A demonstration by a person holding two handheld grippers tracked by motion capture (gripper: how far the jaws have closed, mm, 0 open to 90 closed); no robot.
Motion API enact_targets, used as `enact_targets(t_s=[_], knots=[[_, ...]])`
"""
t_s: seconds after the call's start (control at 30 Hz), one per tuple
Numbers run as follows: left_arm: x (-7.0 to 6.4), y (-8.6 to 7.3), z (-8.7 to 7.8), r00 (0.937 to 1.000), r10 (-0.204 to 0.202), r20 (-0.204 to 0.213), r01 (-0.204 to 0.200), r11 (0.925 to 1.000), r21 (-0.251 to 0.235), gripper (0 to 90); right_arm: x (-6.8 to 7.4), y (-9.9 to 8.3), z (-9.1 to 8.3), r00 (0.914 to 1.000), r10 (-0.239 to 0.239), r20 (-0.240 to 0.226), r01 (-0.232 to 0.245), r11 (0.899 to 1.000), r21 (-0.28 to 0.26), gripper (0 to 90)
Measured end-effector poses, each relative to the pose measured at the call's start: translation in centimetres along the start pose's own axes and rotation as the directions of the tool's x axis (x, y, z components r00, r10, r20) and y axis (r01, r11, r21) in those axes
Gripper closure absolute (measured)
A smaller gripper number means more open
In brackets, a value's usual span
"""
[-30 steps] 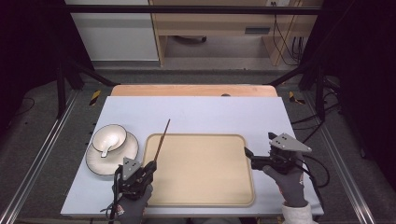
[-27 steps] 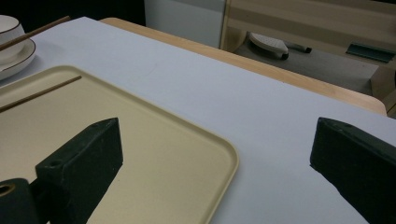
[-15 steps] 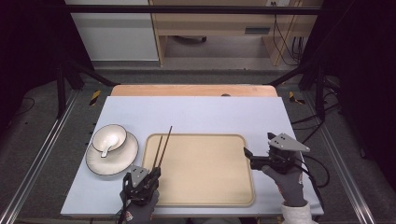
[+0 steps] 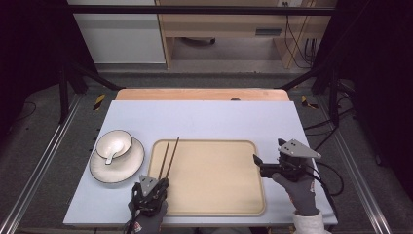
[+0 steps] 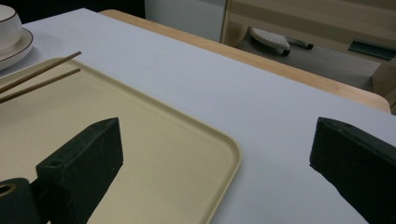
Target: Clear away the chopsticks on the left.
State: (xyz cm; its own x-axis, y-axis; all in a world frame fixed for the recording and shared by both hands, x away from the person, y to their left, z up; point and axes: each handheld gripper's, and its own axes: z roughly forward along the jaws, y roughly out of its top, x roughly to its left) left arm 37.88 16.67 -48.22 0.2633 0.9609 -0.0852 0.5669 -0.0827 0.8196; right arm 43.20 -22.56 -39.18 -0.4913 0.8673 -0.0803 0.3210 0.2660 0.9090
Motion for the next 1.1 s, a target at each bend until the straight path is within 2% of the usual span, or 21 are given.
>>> enact_targets(t_s=[0.27, 0.57, 1.1], knots=[[-0.07, -0.21, 0.72, 0.9999, 0.002, -0.012, -0.002, 0.9997, 0.023, 84.1, 0.05, -0.05, 0.13, 1.0, -0.002, 0.001, 0.002, 1.0, 0.007, 2.7], [-0.16, -0.12, 0.79, 0.9997, 0.012, -0.022, -0.011, 0.9994, 0.032, 83.7, 0.1, -0.11, 0.28, 1.0, -0.006, -0.001, 0.006, 1.0, 0.013, 2.6], [-0.45, 0.14, 0.81, 0.9994, 0.031, -0.015, -0.03, 0.9981, 0.054, 83.3, 0.07, -0.11, 0.31, 1.0, -0.002, 0.0, 0.002, 1.0, 0.015, 2.5]])
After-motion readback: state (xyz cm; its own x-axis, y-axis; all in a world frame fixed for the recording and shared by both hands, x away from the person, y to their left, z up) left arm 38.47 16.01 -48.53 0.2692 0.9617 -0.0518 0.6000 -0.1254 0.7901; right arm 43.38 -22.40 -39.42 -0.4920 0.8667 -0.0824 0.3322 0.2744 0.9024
